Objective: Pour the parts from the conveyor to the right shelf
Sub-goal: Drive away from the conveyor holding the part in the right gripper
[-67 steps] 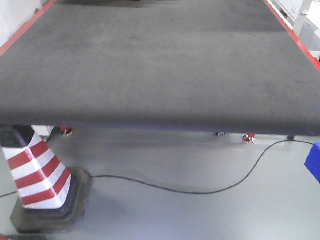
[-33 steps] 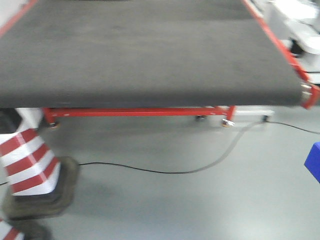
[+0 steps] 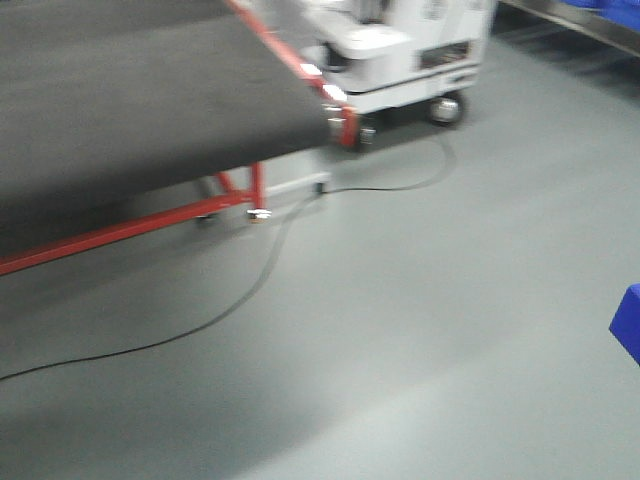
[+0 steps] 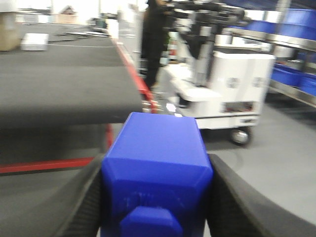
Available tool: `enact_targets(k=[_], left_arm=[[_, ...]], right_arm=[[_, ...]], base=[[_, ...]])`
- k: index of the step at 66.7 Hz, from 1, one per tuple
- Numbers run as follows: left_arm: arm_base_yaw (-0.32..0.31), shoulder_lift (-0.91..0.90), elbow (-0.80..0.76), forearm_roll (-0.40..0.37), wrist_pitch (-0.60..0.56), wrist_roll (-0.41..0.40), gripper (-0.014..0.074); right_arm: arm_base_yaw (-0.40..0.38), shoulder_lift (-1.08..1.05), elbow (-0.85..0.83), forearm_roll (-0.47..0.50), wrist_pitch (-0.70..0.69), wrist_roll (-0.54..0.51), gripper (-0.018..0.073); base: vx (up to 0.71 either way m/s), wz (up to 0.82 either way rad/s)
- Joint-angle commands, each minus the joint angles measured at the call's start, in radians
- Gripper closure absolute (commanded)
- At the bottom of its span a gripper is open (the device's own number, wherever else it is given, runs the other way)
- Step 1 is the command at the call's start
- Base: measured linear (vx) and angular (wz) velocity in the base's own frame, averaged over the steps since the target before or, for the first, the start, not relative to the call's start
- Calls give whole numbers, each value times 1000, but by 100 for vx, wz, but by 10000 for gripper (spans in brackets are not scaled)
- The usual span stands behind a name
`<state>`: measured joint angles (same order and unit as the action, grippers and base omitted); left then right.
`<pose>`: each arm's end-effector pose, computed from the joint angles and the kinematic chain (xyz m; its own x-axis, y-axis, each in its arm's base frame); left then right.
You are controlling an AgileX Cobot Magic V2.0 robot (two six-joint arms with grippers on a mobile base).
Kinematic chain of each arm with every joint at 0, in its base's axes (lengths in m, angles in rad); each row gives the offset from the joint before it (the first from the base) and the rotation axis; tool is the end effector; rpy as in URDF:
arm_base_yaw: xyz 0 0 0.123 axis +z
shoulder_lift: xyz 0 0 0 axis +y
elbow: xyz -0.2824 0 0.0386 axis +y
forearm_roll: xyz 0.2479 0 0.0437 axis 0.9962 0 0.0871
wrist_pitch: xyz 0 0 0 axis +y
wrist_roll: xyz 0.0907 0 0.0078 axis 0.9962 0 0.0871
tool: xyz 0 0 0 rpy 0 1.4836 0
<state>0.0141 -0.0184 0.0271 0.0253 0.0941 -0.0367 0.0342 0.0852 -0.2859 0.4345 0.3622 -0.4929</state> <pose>0.0562 0.0010 0.1964 -0.0154 -0.0117 -0.9998 -0.0167 0.9998 -0.0115 0.0455 0.0152 0.2737 -0.0277 -0.0834 -0.9961 -0.1857 0.9796 -0.0769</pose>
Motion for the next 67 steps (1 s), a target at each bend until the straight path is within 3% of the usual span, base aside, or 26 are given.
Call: enact_targets(k=[1, 67], left_arm=[[2, -5, -26, -6, -72, -7, 603], [2, -5, -26, -6, -72, -7, 603]], right_arm=[[-7, 11, -25, 7, -77, -6, 567], [-7, 11, -25, 7, -77, -6, 567]], base=[[-22, -77], [-16, -74]])
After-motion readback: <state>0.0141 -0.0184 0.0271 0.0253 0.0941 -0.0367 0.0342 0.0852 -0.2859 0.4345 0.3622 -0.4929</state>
